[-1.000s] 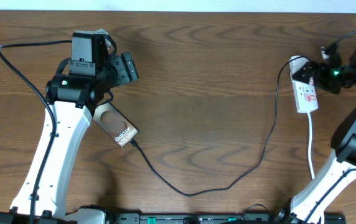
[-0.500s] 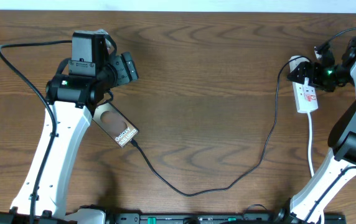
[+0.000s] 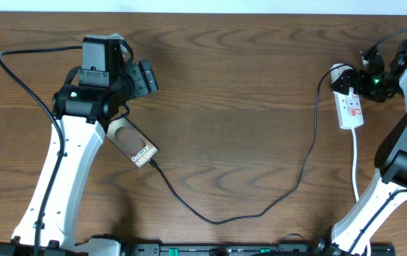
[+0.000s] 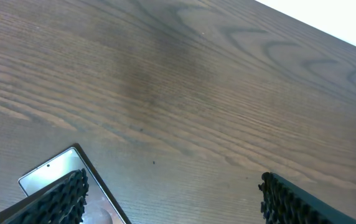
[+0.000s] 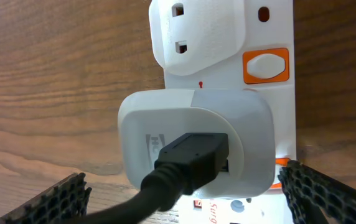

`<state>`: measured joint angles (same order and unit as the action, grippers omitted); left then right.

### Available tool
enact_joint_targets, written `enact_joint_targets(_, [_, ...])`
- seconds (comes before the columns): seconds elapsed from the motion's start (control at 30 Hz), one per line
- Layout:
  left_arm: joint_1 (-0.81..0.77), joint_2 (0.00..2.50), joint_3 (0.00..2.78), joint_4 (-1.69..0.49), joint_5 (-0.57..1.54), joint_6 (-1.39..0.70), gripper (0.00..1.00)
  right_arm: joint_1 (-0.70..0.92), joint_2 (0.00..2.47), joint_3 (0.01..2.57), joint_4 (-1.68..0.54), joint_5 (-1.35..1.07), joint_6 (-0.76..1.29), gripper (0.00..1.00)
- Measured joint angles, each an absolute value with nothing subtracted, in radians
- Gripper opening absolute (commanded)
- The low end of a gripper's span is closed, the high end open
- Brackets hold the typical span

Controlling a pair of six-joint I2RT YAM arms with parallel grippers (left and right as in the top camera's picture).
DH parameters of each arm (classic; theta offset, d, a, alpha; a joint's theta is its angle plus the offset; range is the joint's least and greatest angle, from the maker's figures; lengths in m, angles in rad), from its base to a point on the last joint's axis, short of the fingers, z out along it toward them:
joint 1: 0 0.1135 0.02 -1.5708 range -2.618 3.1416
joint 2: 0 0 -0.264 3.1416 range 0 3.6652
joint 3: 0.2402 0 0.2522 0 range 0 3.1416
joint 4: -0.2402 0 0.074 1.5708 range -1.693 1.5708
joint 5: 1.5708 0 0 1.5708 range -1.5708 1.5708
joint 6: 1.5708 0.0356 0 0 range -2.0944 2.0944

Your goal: Plug charger to phone and switch on socket

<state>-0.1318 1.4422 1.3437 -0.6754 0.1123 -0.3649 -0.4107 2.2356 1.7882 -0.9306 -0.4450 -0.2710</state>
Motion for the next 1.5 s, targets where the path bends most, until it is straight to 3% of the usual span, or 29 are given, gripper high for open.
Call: enact_joint_targets(1.5, [-0.132,1.442,1.344,-0.691,0.112,-0.365,0.86,-0.373,2.252,1.811,-0.931,-0.438,-0.189,0.99])
